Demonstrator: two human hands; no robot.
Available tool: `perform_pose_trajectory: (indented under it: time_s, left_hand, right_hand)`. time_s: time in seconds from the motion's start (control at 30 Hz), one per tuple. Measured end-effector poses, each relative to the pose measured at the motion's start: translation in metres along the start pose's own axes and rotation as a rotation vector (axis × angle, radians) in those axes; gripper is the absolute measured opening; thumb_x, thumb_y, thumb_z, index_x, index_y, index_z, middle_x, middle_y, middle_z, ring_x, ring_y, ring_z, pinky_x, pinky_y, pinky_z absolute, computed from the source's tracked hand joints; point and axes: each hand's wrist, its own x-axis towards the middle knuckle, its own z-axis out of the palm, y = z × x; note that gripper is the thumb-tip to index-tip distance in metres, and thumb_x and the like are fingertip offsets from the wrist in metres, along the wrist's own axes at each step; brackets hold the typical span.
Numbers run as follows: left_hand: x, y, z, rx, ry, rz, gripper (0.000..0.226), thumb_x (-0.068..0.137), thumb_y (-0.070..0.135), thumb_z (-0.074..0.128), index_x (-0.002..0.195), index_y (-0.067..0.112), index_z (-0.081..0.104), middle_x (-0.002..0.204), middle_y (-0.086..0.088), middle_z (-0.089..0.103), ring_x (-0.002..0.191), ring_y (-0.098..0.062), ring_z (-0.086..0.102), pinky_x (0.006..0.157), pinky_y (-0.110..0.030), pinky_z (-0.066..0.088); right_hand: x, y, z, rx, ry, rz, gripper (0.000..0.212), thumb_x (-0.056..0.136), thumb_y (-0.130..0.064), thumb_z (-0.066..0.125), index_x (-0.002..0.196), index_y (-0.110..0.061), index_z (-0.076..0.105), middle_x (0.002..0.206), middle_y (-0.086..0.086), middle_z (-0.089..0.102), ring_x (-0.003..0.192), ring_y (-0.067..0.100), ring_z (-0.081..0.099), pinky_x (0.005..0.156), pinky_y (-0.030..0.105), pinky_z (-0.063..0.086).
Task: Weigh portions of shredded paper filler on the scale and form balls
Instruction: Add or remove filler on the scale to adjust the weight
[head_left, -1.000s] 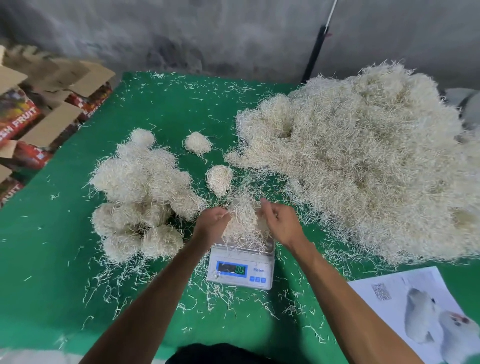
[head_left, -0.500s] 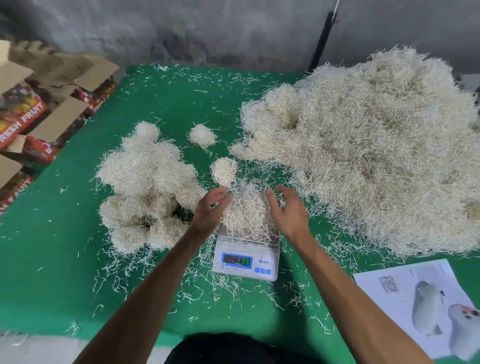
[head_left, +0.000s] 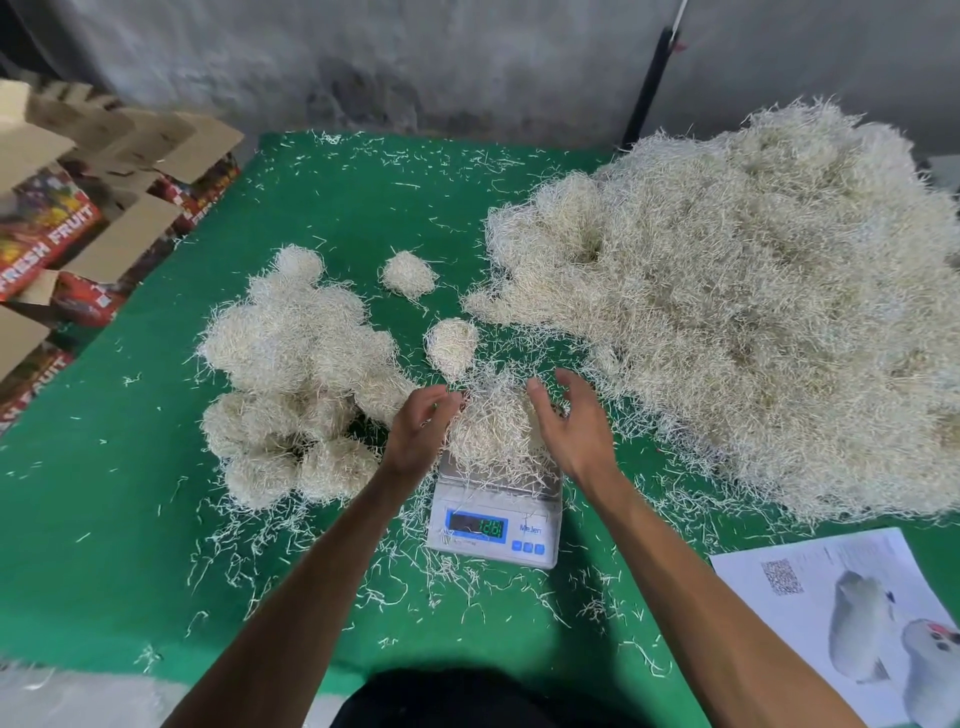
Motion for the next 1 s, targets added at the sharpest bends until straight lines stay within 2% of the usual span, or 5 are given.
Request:
perform_pose_trajectory:
  time_s: [0.3,0.43,0.53,0.8,1.0]
  left_hand:
    - [0.002,0.002,-0.002,0.068,0.077,-0.094,0.048,0.096,0.053,0.055,0.122,0.013,0.057,0.121,-0.003,0.062,0.107,-0.004,0.06,0.099,-0.035,0.053]
    - [0.006,0.011,0.013,0.258,0.137,-0.364,0.096,0.079,0.088,0.043,0.143,0.016,0.036,0.144,-0.01,0.045,0.126,-0.026,0.05,0.101,-0.045,0.046]
    - [0.013,0.019,0.018,0.308,0.155,-0.369,0.104,0.075,0.093,0.039,0.146,0.017,0.03,0.147,-0.012,0.041,0.131,-0.029,0.045,0.102,-0.048,0.046]
    - [0.019,0.021,0.017,0.362,0.145,-0.362,0.102,0.079,0.089,0.039,0.146,0.011,0.032,0.148,-0.017,0.044,0.13,-0.031,0.049,0.102,-0.048,0.048]
    - [0.013,0.036,0.044,0.151,-0.073,-0.481,0.107,0.073,0.092,0.046,0.149,0.019,0.03,0.15,-0.015,0.041,0.125,-0.028,0.05,0.098,-0.039,0.041]
  right_hand:
    - [-0.002,0.006,0.0,0.056,-0.035,0.047,0.079,0.102,-0.076,0.015,0.142,-0.017,0.049,0.132,0.011,0.063,0.114,0.018,0.063,0.105,0.049,0.051]
    - [-0.006,0.012,0.005,0.106,-0.085,0.102,0.074,0.108,-0.062,0.005,0.139,-0.013,0.052,0.137,0.015,0.059,0.112,0.012,0.056,0.099,0.03,0.035]
    - [-0.007,0.017,0.005,0.114,-0.04,0.114,0.068,0.111,-0.053,0.009,0.134,-0.005,0.053,0.134,0.018,0.06,0.126,0.032,0.058,0.1,0.04,0.046]
    - [-0.003,0.027,-0.002,0.039,0.006,0.118,0.047,0.109,-0.058,0.014,0.106,-0.025,0.048,0.095,-0.004,0.059,0.091,0.017,0.063,0.088,0.045,0.057]
    - [-0.011,0.014,0.008,0.233,-0.266,0.25,0.051,0.11,-0.023,0.043,0.159,-0.016,0.031,0.111,0.006,0.063,0.061,0.014,0.061,0.053,0.028,0.056]
